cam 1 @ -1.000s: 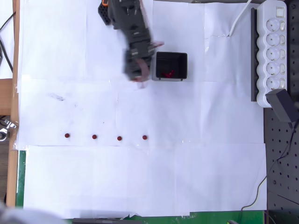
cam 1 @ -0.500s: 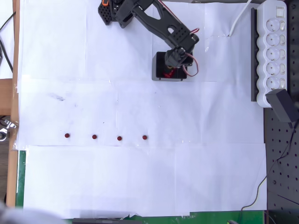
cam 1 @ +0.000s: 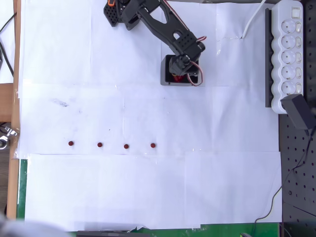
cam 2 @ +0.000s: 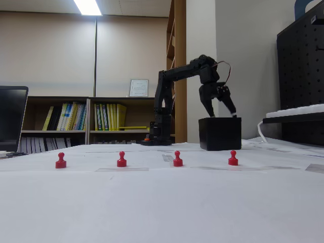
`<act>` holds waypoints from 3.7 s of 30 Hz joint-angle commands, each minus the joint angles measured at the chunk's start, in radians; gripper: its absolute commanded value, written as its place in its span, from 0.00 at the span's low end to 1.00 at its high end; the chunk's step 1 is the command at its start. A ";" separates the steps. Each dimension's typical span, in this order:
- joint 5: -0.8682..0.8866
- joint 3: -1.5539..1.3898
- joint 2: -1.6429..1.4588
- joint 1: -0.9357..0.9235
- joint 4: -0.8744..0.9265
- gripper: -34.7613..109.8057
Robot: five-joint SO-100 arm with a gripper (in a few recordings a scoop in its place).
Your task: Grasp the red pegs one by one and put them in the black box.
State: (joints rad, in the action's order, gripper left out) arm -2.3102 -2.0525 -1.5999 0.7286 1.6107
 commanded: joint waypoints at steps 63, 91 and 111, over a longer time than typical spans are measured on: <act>0.647 0.302 -0.729 -0.471 -1.720 0.41; 0.620 0.253 -0.782 -0.443 -1.763 0.36; 0.574 0.291 -0.735 -0.417 -1.747 0.24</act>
State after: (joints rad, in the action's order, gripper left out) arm -1.7181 -1.7733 -2.3792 0.2623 -0.1488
